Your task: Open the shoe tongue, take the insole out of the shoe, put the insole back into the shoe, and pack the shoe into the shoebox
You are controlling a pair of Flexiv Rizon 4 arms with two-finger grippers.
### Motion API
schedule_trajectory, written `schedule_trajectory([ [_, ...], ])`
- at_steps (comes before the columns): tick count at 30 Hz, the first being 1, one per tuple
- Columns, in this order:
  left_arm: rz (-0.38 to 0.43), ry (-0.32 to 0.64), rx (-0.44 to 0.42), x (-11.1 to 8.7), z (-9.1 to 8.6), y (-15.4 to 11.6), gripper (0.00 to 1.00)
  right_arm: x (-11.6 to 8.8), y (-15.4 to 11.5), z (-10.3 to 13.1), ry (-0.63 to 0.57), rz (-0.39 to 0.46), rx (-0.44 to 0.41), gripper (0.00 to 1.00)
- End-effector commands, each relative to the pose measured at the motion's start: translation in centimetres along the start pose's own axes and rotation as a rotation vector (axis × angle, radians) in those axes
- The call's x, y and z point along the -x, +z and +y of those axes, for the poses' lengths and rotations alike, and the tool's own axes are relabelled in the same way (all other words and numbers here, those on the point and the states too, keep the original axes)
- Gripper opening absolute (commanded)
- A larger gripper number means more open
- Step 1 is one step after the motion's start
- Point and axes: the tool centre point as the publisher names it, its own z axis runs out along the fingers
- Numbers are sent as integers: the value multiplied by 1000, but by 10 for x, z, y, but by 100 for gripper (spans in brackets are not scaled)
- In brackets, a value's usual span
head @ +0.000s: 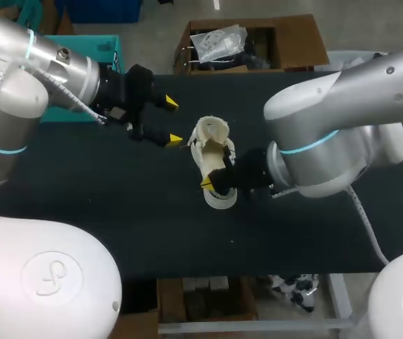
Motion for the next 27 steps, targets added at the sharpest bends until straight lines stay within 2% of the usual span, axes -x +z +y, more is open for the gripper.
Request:
schedule_trajectory([
  [1,-8,-1,0,-2,-1,-1,100,3,5,7,-1,17,8,0],
  [9,-8,-1,0,-2,-1,-1,100,14,5,30,22,13,34,0],
  [16,-8,-1,0,-2,-1,-1,100,27,21,44,35,-15,54,0],
  [20,-8,-1,0,-2,-1,-1,100,35,29,42,42,-20,56,0],
  [23,-8,-1,0,-2,-1,-1,100,36,25,37,43,-11,60,0],
  [27,-8,-1,0,-2,-1,-1,100,18,-6,17,-3,23,65,0],
])
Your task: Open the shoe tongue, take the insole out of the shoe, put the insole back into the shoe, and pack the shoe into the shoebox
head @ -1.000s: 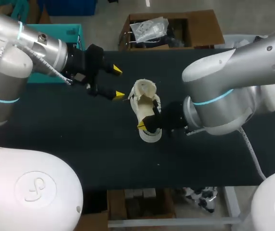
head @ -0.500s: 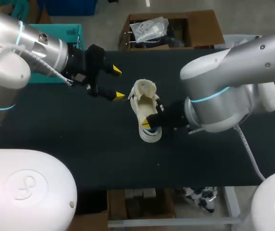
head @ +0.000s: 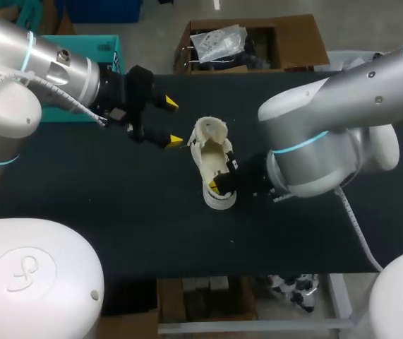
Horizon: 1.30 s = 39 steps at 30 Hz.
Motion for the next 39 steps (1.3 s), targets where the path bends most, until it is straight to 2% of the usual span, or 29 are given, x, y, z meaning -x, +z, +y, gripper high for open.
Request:
schedule_trajectory([
  [1,0,-1,0,0,0,0,100,-9,-35,-22,-41,45,14,0],
  [8,4,-7,3,-2,-2,1,100,-23,-95,-34,-133,95,-41,0],
  [10,27,-79,25,-4,-3,6,100,-22,-109,-30,-148,88,-59,0],
  [11,29,-146,61,-4,-1,8,100,-21,-115,-28,-150,89,-81,28],
  [12,-1,-278,171,-4,3,11,100,-22,-124,-26,-152,85,-109,54],
  [13,-75,-351,256,-4,7,12,100,-23,-135,-24,-144,82,-131,100],
  [14,-77,-322,300,-9,7,9,100,-23,-135,-24,-144,82,-131,100],
  [23,-77,-322,300,-9,7,9,100,-23,-135,-24,-144,82,-131,100],
  [25,-68,-369,342,-8,6,24,100,-24,-155,-14,-240,82,-105,100],
  [26,-59,-439,366,-7,6,31,100,-27,-165,-12,-280,90,-109,100],
  [28,-41,-480,392,-12,6,41,100,-28,-184,-7,-342,87,-91,100],
  [29,-52,-544,426,-12,8,46,100,-29,-196,-4,-374,93,-95,100],
  [30,-41,-580,427,-14,9,49,100,-30,-204,-2,-413,67,-99,100],
  [31,-34,-649,438,-15,11,52,100,-31,-213,0,-461,73,-120,100],
  [32,-56,-768,489,-15,15,56,100,-30,-222,1,-526,74,-162,100],
  [33,-102,-843,532,-14,19,57,100,-30,-230,3,-605,64,-230,100],
  [34,-147,-850,585,-17,20,58,100,-28,-237,4,-645,38,-274,100],
  [39,-147,-850,585,-17,20,58,100,-28,-237,4,-645,38,-274,100],
])
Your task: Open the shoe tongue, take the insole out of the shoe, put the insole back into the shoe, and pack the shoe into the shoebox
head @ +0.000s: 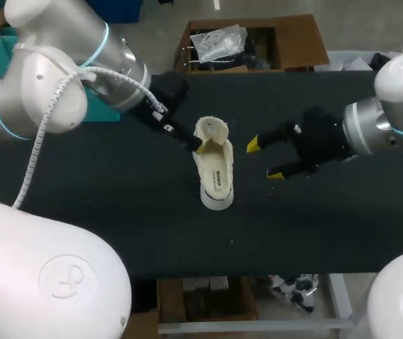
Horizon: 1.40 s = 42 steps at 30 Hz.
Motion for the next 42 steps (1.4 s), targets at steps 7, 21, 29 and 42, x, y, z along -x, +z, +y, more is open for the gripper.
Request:
schedule_trajectory([
  [7,-91,-151,202,-5,-6,7,100,2,-60,4,-71,13,-100,100],
  [21,-261,-591,511,-4,4,50,100,14,-77,10,-587,-135,-287,100],
  [29,-263,-674,526,13,17,62,100,19,-90,2,-786,-225,-351,100],
  [42,-319,-692,487,10,27,68,100,24,-102,-3,-948,-265,-461,100],
])
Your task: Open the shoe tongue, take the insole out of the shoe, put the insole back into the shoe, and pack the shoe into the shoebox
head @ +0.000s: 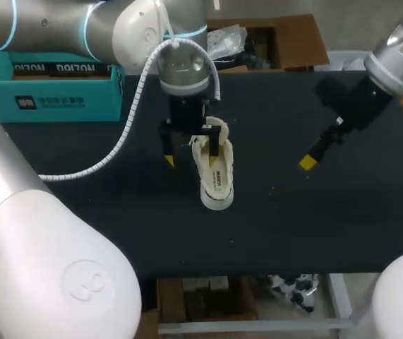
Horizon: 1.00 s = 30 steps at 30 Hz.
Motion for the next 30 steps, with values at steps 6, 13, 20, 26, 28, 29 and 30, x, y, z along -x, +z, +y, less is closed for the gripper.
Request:
schedule_trajectory([
  [6,-76,-20,-180,-2,7,4,100,3,0,3,-70,-13,12,100],
  [13,-53,-46,-293,11,-17,30,100,12,-1,9,-197,-67,-39,100],
  [20,28,-49,-355,12,-40,44,82,15,-4,9,-307,-97,-76,100],
  [26,62,-51,-366,0,-55,45,46,14,-10,2,-339,-103,-80,100],
  [28,69,-49,-362,-2,-58,44,39,13,-10,1,-331,-102,-89,100],
  [29,69,-48,-361,-4,-58,43,37,12,-10,1,-331,-102,-93,100],
  [30,69,-46,-356,-5,-59,43,35,11,-10,0,-328,-103,-99,100],
])
